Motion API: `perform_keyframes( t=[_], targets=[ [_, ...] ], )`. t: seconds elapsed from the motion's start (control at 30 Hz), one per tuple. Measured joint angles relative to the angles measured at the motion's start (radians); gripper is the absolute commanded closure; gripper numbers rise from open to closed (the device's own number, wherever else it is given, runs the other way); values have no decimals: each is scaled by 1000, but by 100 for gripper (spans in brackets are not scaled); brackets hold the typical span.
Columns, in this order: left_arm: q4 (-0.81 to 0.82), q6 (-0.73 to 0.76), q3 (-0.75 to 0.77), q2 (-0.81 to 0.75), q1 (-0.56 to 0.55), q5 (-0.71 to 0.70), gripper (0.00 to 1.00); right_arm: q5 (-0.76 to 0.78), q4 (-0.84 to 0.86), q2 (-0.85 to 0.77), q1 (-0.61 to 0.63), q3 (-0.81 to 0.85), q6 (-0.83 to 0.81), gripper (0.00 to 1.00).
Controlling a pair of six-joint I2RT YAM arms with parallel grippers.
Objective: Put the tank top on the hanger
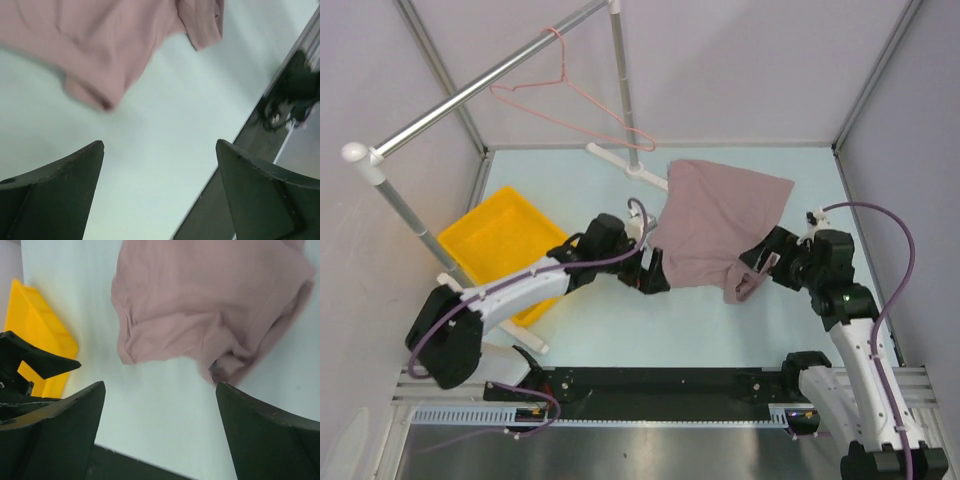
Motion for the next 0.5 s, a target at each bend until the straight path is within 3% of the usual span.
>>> perform_keyframes(
  t=[0.1,0.2,0.5],
  targets=[
    [-73,-16,-107,-154,-56,-77,0,57,-91,-86,85,20,4,0],
    [-89,-26,-117,-319,-60,-164,0,95,-129,-121,108,95,-6,0],
    [-158,-24,-140,-629,-43,-386,1,107,-113,-54,205,189,-108,0]
  ],
)
